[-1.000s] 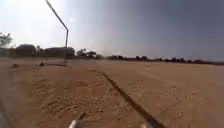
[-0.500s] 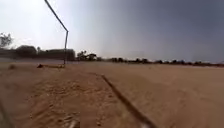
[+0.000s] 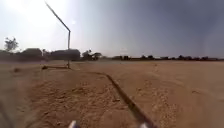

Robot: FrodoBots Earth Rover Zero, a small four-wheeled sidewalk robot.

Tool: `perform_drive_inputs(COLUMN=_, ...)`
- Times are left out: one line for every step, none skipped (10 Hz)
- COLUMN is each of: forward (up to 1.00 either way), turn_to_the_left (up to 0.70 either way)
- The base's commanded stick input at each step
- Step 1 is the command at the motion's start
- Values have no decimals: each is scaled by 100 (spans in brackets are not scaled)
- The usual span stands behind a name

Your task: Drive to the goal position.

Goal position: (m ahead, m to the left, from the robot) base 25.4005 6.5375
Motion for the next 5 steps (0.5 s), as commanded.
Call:
perform_drive_inputs(forward=50, turn_to_the_left=0)
perform_drive_inputs(forward=50, turn_to_the_left=0)
perform_drive_inputs(forward=50, turn_to_the_left=0)
perform_drive_inputs(forward=50, turn_to_the_left=0)
perform_drive_inputs(forward=50, turn_to_the_left=0)
